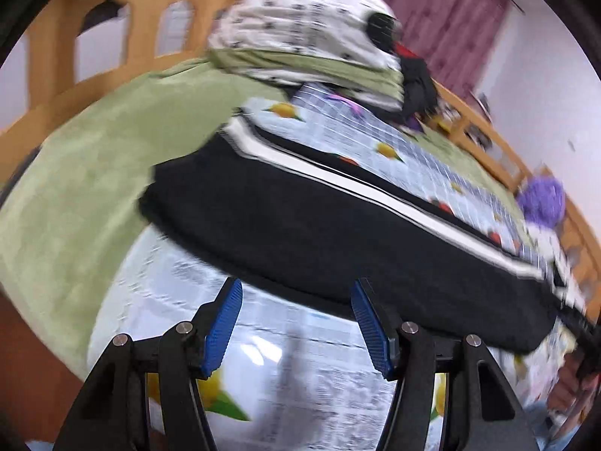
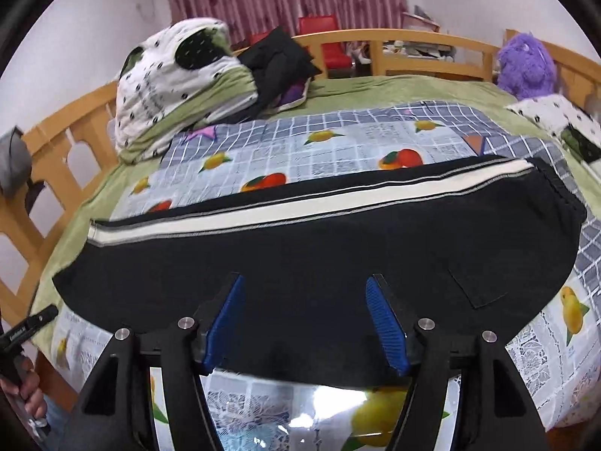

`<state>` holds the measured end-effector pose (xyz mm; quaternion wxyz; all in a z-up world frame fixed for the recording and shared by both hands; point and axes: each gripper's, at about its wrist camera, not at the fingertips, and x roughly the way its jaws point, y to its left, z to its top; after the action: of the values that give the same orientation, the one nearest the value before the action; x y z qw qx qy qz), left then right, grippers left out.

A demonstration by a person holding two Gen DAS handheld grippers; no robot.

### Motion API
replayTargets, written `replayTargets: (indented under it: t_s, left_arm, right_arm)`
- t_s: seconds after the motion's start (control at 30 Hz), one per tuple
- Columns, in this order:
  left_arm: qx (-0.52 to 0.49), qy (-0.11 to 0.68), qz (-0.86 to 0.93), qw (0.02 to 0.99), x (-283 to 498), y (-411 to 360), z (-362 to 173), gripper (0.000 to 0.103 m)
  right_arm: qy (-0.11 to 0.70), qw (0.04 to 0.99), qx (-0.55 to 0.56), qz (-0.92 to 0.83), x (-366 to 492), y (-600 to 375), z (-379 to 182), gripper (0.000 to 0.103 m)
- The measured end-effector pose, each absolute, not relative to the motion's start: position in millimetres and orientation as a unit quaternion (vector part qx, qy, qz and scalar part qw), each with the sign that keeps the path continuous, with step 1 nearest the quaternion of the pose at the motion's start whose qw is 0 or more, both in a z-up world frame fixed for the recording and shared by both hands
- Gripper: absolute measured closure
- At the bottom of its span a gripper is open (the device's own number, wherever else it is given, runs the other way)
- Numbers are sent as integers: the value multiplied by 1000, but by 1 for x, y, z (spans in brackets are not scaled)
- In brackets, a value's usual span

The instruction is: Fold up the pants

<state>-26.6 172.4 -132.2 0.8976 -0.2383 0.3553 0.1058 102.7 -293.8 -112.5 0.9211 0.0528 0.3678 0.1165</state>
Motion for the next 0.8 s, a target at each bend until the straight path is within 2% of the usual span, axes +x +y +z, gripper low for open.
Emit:
replayTargets:
  t_s: [0.17, 0.33, 0.8]
  left_arm:
    - [-313, 345, 124, 876, -42, 212, -154, 45]
    - [-369, 324, 133, 861, -43, 237, -170, 46]
    - [-448, 275, 190, 829, -1, 277, -200, 48]
  right_arm:
    - [381, 915, 67, 117, 113, -296, -117, 36]
    - [372, 920, 35, 117, 108, -283, -118, 36]
    - [406, 908, 35, 100, 125, -274, -137, 36]
